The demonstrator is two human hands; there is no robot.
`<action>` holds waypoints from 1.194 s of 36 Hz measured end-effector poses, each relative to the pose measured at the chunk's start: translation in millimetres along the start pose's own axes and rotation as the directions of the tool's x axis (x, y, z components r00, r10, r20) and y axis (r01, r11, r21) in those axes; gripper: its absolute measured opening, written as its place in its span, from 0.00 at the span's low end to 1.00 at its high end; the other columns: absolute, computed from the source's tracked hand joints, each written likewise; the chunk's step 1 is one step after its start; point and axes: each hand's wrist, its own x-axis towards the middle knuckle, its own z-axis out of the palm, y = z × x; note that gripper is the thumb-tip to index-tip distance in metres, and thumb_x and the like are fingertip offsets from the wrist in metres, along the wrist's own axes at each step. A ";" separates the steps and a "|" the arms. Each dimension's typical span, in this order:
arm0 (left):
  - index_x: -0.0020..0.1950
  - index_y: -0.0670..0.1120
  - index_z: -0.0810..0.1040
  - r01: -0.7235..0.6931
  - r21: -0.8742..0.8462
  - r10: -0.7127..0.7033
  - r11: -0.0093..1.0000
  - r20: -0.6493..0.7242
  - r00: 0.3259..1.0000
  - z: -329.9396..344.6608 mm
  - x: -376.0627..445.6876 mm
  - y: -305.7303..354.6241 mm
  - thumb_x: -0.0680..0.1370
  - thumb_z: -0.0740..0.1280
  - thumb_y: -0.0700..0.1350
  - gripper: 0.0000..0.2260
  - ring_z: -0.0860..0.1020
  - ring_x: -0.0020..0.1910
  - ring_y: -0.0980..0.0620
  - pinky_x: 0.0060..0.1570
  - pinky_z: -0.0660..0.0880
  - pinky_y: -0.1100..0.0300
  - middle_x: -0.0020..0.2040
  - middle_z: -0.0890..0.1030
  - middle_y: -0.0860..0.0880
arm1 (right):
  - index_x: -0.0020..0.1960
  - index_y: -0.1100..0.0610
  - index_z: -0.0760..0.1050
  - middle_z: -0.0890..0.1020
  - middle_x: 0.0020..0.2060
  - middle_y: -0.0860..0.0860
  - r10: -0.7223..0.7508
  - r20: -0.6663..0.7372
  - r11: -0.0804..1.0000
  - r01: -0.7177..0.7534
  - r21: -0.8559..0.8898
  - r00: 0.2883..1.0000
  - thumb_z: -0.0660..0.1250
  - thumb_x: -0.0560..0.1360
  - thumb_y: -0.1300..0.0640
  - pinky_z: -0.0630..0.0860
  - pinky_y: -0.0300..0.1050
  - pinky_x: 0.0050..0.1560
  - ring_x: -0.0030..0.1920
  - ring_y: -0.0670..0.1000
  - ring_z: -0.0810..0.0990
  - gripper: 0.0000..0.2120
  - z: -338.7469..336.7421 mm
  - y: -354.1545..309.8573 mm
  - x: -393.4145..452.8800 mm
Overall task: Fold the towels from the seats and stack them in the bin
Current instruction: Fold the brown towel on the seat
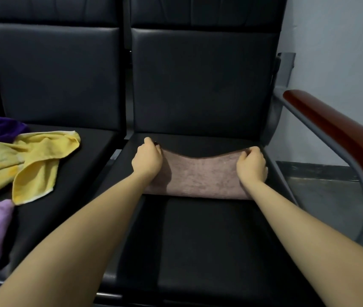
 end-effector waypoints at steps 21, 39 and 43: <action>0.62 0.38 0.70 0.079 0.377 -0.122 0.923 0.092 0.988 9.1 -47.8 -31.7 0.81 0.58 0.53 0.19 0.70 0.62 0.39 0.60 0.64 0.50 0.62 0.74 0.40 | 0.73 0.39 0.61 0.60 0.75 0.42 -0.476 0.666 0.714 0.695 -0.089 0.574 0.55 0.77 0.35 0.48 0.51 0.73 0.75 0.47 0.56 0.26 12.5 5.3 -39.9; 0.51 0.47 0.72 -0.023 -0.405 0.030 0.914 0.012 0.999 -42.0 -48.1 -20.4 0.77 0.65 0.46 0.05 0.75 0.47 0.54 0.42 0.67 0.63 0.46 0.76 0.53 | 0.71 0.42 0.65 0.65 0.73 0.46 -0.464 0.637 0.794 0.608 -0.009 0.615 0.60 0.76 0.38 0.55 0.53 0.72 0.73 0.51 0.61 0.25 38.5 -40.6 -88.1; 0.49 0.47 0.74 -0.028 -0.478 0.055 0.878 0.043 0.998 -48.6 -46.3 -13.9 0.75 0.67 0.43 0.05 0.78 0.46 0.52 0.45 0.75 0.59 0.44 0.78 0.52 | 0.62 0.49 0.75 0.76 0.60 0.48 -0.431 0.507 0.902 0.337 0.270 0.747 0.65 0.76 0.49 0.69 0.53 0.65 0.62 0.50 0.75 0.15 37.6 -39.0 -90.5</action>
